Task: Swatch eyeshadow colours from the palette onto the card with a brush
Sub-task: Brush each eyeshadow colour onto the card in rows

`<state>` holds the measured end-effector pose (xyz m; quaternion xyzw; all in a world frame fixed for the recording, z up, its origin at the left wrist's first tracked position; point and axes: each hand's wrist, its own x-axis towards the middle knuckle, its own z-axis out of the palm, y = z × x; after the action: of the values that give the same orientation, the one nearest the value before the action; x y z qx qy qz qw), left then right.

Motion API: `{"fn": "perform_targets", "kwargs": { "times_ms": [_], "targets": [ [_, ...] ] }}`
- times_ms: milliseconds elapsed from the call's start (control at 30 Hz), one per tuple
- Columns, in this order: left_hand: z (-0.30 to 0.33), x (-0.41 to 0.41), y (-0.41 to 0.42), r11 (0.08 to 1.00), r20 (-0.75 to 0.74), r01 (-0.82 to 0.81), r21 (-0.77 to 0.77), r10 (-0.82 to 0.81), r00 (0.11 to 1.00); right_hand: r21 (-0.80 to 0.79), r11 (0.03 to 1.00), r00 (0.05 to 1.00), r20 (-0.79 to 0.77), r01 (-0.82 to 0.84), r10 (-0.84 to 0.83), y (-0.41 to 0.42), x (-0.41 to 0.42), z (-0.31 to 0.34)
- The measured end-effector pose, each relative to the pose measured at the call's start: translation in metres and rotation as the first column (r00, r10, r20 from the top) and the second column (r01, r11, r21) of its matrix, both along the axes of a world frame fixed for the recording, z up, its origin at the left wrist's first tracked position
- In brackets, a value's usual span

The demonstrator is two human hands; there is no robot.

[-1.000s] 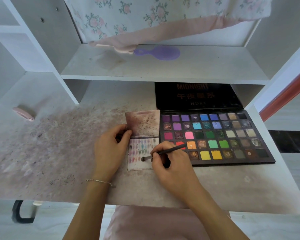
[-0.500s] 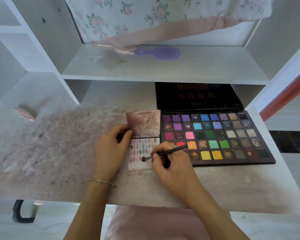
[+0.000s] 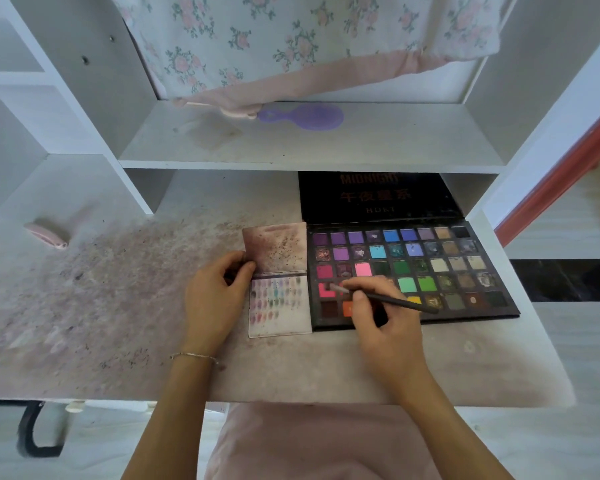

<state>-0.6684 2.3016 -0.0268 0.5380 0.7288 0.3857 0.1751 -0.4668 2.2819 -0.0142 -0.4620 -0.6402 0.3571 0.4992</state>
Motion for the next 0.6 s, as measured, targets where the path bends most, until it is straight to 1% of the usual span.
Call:
{"fn": "perform_targets", "kwargs": {
  "times_ms": [100, 233, 333, 433, 600],
  "targets": [
    [0.0, 0.0, 0.001, 1.0, 0.015, 0.001, -0.02, -0.001, 1.0, 0.018, 0.995, 0.995, 0.017, 0.099, -0.099, 0.001, 0.022, 0.001],
    [0.0, 0.002, 0.001, 1.0, 0.04, -0.014, -0.004, 0.014, 0.999, -0.049, 0.973, 0.974, 0.029, 0.227, -0.226, 0.002, 0.052, -0.001],
    [0.001, 0.004, 0.0, 1.0, 0.014, -0.011, 0.008, 0.011, 1.0, -0.056, 0.949, 0.951, 0.044, 0.309, -0.307, 0.004, 0.069, -0.002],
    [0.001, 0.004, -0.001, 1.0, -0.008, -0.006, 0.01, 0.006, 1.0, -0.064, 0.933, 0.935, 0.049, 0.353, -0.35, 0.007, 0.08, -0.002],
    [0.0, 0.003, -0.002, 1.0, -0.035, -0.008, 0.014, 0.009, 0.999, -0.08, 0.925, 0.927, 0.086, 0.371, -0.364, 0.006, 0.084, -0.007]
  ]
}}
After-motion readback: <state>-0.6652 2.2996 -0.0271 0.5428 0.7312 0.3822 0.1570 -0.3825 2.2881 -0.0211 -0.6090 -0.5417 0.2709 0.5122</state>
